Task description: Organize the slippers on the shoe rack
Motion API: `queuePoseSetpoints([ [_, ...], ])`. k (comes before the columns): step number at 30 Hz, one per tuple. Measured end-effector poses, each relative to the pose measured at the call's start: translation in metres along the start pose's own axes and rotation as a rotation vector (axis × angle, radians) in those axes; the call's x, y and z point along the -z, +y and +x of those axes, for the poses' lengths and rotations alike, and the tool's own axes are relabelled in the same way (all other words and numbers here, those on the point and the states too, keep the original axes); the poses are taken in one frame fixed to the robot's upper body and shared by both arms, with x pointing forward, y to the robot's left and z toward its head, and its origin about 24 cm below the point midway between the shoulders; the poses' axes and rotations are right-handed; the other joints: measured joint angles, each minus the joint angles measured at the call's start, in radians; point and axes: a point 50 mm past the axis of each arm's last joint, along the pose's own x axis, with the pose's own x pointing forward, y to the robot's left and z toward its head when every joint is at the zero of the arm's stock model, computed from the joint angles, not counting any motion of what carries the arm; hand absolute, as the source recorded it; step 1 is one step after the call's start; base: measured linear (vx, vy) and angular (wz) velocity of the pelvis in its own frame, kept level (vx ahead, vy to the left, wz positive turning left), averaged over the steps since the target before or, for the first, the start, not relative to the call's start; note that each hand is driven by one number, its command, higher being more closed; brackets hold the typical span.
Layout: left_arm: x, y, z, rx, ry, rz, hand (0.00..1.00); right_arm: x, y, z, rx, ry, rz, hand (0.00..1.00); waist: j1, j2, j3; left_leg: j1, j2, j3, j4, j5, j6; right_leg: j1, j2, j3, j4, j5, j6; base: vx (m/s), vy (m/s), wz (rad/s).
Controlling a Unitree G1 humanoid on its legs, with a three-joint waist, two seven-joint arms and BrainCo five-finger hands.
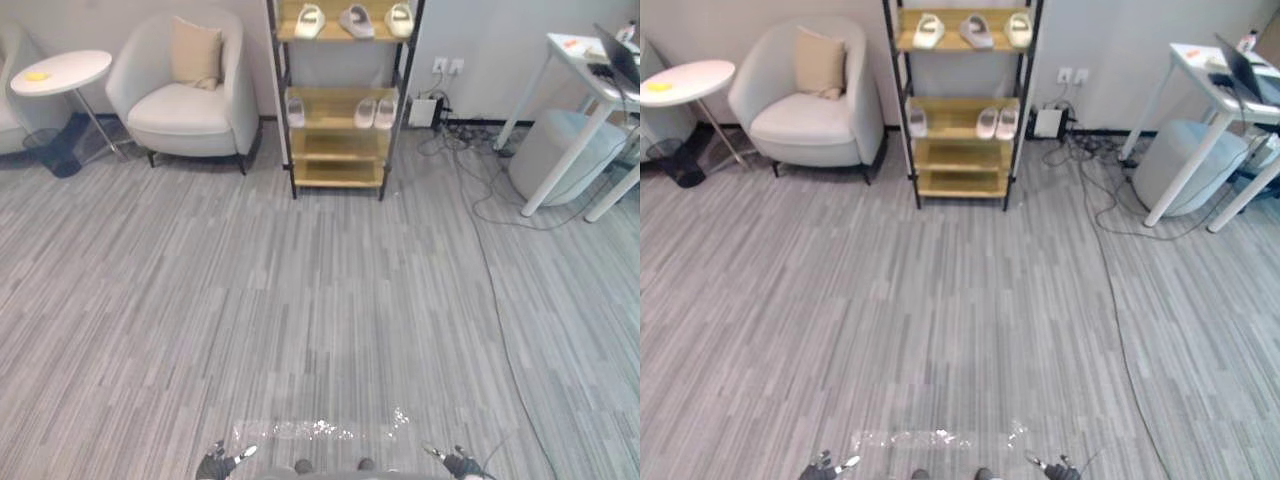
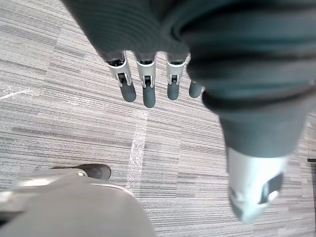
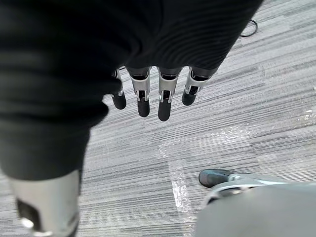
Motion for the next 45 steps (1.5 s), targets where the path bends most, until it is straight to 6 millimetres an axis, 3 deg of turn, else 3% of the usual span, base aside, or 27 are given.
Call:
queuePoseSetpoints([
  [4, -0.008, -0.003, 0.002, 0.008, -0.031, 0.009, 0.00, -0.012, 0.023, 0.002, -0.049, -0.027, 0.038, 0.00, 0.001, -0.001, 0.013, 0.030, 0.002, 0.001, -0.030, 0.006, -0.009, 0.028, 0.005, -0.021, -0.024, 0.011, 0.018, 0.07, -0.003, 0.03],
  [12, -0.017, -0.005, 0.004, 0.014, -0.060, 0.009, 0.00, -0.032, 0.034, 0.004, -0.075, -0.075, 0.047, 0.00, 0.011, -0.001, 0.045, 0.056, -0.002, 0.003, -0.042, 0.005, -0.010, 0.059, 0.004, -0.029, -0.046, 0.023, 0.046, 0.02, 0.006, 0.01],
  [27, -0.023, -0.009, 0.005, 0.023, -0.079, 0.001, 0.00, -0.044, 0.035, 0.006, -0.071, -0.100, 0.075, 0.00, 0.017, 0.011, 0.062, 0.066, 0.002, 0.017, -0.037, -0.005, -0.027, 0.069, 0.006, -0.044, -0.044, 0.019, 0.051, -0.02, -0.012, -0.01],
  [30, -0.031, -0.008, 0.007, 0.019, -0.101, 0.005, 0.00, -0.045, 0.034, 0.007, -0.064, -0.103, 0.082, 0.00, 0.017, 0.001, 0.083, 0.016, 0.005, 0.029, 0.054, -0.033, -0.057, 0.057, -0.002, -0.047, -0.028, 0.014, 0.045, -0.05, -0.011, 0.02],
  [32, -0.043, -0.008, 0.009, 0.021, -0.136, 0.007, 0.00, -0.046, 0.031, 0.007, -0.053, -0.108, 0.080, 0.00, 0.020, 0.000, 0.104, -0.099, 0.028, 0.066, 0.291, -0.126, -0.063, 0.048, -0.006, -0.055, -0.007, -0.040, 0.005, -0.08, -0.031, 0.08],
  [33, -0.044, -0.009, 0.009, 0.021, -0.139, 0.007, 0.00, -0.046, 0.029, 0.007, -0.048, -0.109, 0.079, 0.00, 0.021, 0.005, 0.107, -0.125, 0.039, 0.079, 0.349, -0.137, -0.068, 0.048, -0.003, -0.055, -0.007, -0.046, 0.003, -0.08, -0.026, -0.04],
  [35, -0.049, -0.009, 0.009, 0.023, -0.159, 0.006, 0.00, -0.045, 0.020, 0.008, -0.024, -0.110, 0.070, 0.00, 0.021, 0.029, 0.124, -0.247, 0.100, 0.135, 0.632, -0.135, -0.081, 0.056, 0.004, -0.044, 0.006, -0.061, -0.006, -0.05, 0.018, -0.17],
  [36, -0.050, -0.012, 0.009, 0.028, -0.162, 0.002, 0.00, -0.046, 0.012, 0.008, -0.002, -0.112, 0.063, 0.00, 0.024, 0.042, 0.135, -0.306, 0.144, 0.161, 0.778, -0.133, -0.060, 0.073, 0.010, -0.032, 0.019, -0.082, -0.020, -0.02, 0.069, -0.22],
  [38, -0.051, -0.011, 0.009, 0.023, -0.163, 0.003, 0.00, -0.042, 0.007, 0.008, 0.017, -0.102, 0.063, 0.00, 0.023, 0.052, 0.142, -0.364, 0.185, 0.162, 0.853, -0.174, -0.030, 0.078, 0.002, -0.006, 0.044, -0.106, -0.020, 0.06, 0.132, -0.28],
  [42, -0.053, -0.005, 0.010, -0.002, -0.172, 0.021, 0.00, -0.041, 0.003, 0.008, 0.038, -0.098, 0.061, 0.00, 0.030, 0.025, 0.158, -0.419, 0.147, 0.128, 0.568, -0.152, -0.056, 0.080, -0.068, 0.023, 0.061, -0.141, 0.029, 0.21, 0.209, -0.20],
  [43, -0.054, -0.007, 0.010, 0.001, -0.174, 0.025, 0.00, -0.042, 0.001, 0.008, 0.043, -0.103, 0.057, 0.00, 0.037, 0.025, 0.157, -0.411, 0.114, 0.084, 0.379, -0.092, -0.079, 0.078, -0.090, 0.036, 0.066, -0.158, 0.058, 0.31, 0.301, -0.29],
  [44, -0.052, -0.009, 0.010, 0.004, -0.168, 0.022, 0.00, -0.045, -0.001, 0.009, 0.050, -0.109, 0.052, 0.00, 0.050, 0.028, 0.156, -0.390, 0.100, 0.065, 0.302, 0.000, -0.083, 0.072, -0.104, 0.052, 0.070, -0.170, 0.077, 0.42, 0.383, -0.49],
  [45, -0.051, -0.008, 0.010, 0.003, -0.167, 0.024, 0.00, -0.046, 0.006, 0.009, 0.034, -0.111, 0.053, 0.00, 0.077, 0.007, 0.148, -0.379, 0.067, 0.076, 0.284, 0.027, -0.033, 0.067, -0.130, 0.070, 0.069, -0.177, 0.087, 0.32, 0.240, -0.40],
])
